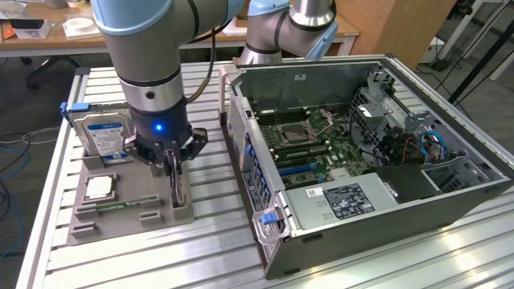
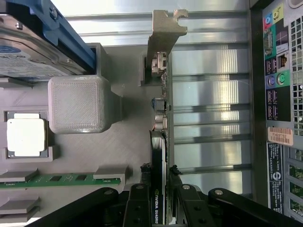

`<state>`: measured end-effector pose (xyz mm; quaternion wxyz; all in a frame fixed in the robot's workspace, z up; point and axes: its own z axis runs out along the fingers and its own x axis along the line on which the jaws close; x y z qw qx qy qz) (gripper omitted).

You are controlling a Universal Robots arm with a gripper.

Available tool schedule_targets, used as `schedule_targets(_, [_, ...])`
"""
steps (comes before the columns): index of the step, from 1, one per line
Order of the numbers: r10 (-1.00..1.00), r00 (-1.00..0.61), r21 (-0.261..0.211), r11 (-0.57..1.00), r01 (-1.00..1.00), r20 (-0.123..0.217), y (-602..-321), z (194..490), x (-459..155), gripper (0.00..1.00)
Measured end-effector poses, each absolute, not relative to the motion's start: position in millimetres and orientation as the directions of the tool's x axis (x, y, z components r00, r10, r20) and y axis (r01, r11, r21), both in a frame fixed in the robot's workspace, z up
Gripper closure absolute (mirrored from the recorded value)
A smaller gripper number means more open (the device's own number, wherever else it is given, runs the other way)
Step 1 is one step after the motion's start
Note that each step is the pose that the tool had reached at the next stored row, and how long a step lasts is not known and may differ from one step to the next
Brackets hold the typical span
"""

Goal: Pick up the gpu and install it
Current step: 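Pick up the gpu and move the gpu toward the slot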

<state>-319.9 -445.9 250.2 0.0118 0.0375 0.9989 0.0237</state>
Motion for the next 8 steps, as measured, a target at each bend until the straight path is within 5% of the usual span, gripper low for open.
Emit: schedule_targets(8, [0.075, -0.997, 0.048, 0.996, 0.074, -0.022, -445.9, 255.6, -319.9, 0.74])
